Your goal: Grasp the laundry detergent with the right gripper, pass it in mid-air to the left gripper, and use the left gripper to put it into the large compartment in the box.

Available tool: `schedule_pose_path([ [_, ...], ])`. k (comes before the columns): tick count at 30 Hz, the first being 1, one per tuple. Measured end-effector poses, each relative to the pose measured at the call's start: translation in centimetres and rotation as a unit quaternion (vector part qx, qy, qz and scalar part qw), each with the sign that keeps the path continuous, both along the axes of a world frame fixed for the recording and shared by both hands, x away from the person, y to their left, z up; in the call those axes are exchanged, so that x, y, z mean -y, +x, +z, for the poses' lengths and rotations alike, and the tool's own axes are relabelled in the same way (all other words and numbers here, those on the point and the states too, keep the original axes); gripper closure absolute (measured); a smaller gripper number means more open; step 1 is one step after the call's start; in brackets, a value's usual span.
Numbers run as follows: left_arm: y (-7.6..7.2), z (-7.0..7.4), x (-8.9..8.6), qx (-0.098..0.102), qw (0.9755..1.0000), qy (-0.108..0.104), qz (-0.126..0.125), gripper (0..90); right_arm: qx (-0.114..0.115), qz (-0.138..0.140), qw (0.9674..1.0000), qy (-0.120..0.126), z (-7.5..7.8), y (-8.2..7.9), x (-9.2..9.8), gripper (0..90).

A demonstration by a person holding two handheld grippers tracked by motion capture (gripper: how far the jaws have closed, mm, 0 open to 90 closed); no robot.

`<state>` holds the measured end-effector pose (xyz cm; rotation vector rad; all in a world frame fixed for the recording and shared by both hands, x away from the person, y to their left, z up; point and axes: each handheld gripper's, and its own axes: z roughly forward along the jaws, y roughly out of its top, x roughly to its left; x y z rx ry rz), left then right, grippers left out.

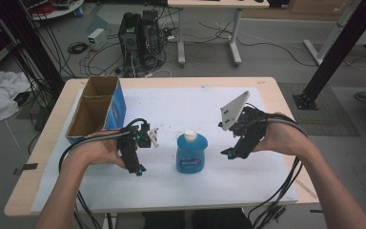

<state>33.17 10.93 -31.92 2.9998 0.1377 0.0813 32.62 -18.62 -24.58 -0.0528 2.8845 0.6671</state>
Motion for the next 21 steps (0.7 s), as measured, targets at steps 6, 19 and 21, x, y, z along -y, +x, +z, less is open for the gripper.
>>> schedule_pose_path([
  [6, 0.0, 0.0, -0.1, 0.0, 1.0, 0.006, -0.003, 14.1, -0.01, -0.004, 0.9998, 0.019, -1.3, 0.6, 0.0, 20.4],
  [19, -0.4, -0.4, 0.0, -0.006, 0.9999, -0.011, 0.009, 14.1, -0.054, -0.026, 0.995, 0.08, -4.1, 1.7, 0.4, 20.3],
  [21, -0.4, -0.5, -0.1, -0.006, 0.9998, -0.014, 0.012, 14.1, -0.056, -0.028, 0.9945, 0.084, -4.3, 1.7, 0.4, 20.3],
])
